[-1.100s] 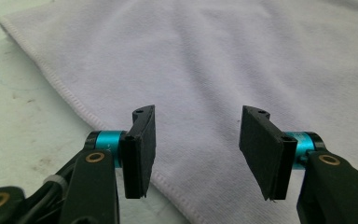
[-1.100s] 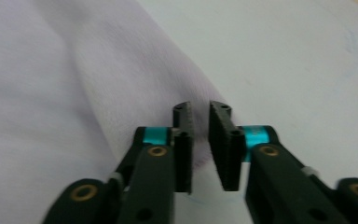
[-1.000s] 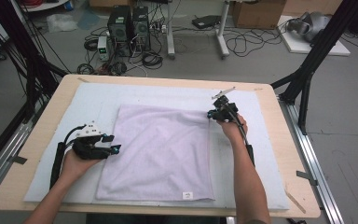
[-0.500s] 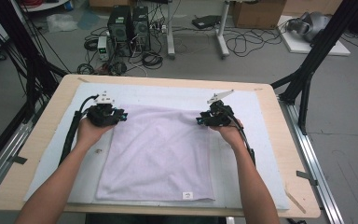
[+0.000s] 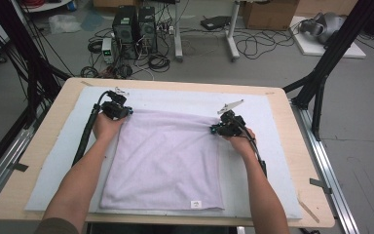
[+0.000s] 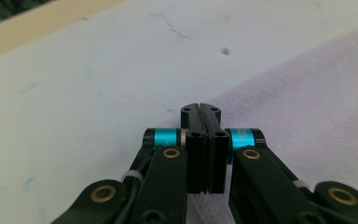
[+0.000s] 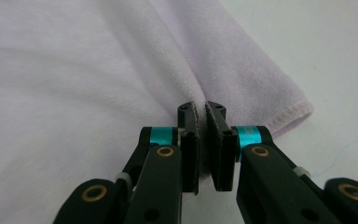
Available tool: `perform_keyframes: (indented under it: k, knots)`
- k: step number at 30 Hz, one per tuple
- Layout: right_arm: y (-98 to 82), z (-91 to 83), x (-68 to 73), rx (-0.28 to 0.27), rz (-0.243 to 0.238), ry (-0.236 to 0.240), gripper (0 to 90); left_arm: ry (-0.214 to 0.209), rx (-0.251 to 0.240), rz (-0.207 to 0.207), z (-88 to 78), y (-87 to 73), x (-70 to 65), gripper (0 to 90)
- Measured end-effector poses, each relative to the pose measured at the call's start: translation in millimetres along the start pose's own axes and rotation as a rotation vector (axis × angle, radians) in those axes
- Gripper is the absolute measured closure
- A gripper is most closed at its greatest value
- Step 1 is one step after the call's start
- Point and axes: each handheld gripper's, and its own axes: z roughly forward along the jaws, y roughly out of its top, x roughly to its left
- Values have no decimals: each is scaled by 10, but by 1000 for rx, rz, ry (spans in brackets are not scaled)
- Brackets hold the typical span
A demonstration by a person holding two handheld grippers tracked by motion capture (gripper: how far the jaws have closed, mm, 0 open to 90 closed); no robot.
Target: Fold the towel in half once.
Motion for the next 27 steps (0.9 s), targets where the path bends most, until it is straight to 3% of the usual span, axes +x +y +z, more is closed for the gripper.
perform_keyframes:
  k: [1, 2, 3, 5, 8, 11, 13, 16, 17, 18, 19, 20, 22, 23, 25, 27]
  knots:
    - [-10, -43, -18, -15, 14, 32, 835, -3, -16, -17, -21, 13, 17, 885]
    - [-10, -89, -29, -33, 22, 44, 815, 25, -20, -2, -37, 27, 7, 891]
    - [5, -125, -42, -50, 16, 37, 786, 24, -27, 17, -49, 34, 6, 859]
    - [58, -184, -82, -80, 21, 11, 737, -16, -39, 9, -55, 30, 23, 733]
    - [88, -217, -144, -161, 37, -51, 691, -61, -15, 32, -20, 2, 28, 638]
    - [98, -136, -235, -95, 77, -78, 584, -62, 21, 61, 35, -29, 6, 595]
    - [113, -93, -273, -102, 95, -118, 552, -74, 37, 66, 74, -55, 2, 642]
    - [119, 28, -322, -80, 97, -143, 575, -58, 35, 79, 68, -38, -24, 840]
    - [108, 81, -333, -49, 101, -131, 610, -53, 39, 79, 70, -32, -38, 862]
    - [98, 145, -348, -11, 109, -102, 693, -48, 39, 72, 71, -31, -45, 866]
    - [98, 160, -358, -24, 116, -76, 845, -40, 41, 63, 63, -27, -43, 869]
    - [123, 157, -359, -30, 104, -84, 850, -28, 28, 47, 54, -20, -41, 870]
    - [235, 147, -352, 4, 70, -125, 851, -7, -22, 2, 1, 15, -16, 870]
    - [300, 111, -353, -22, 56, -164, 852, 6, -51, -18, -31, 39, -1, 870]
    - [406, 27, -386, -86, 85, -221, 835, 32, -90, -63, -77, 71, 27, 841]
    - [463, -6, -412, -91, 107, -270, 781, 36, -89, -58, -99, 69, 50, 789]
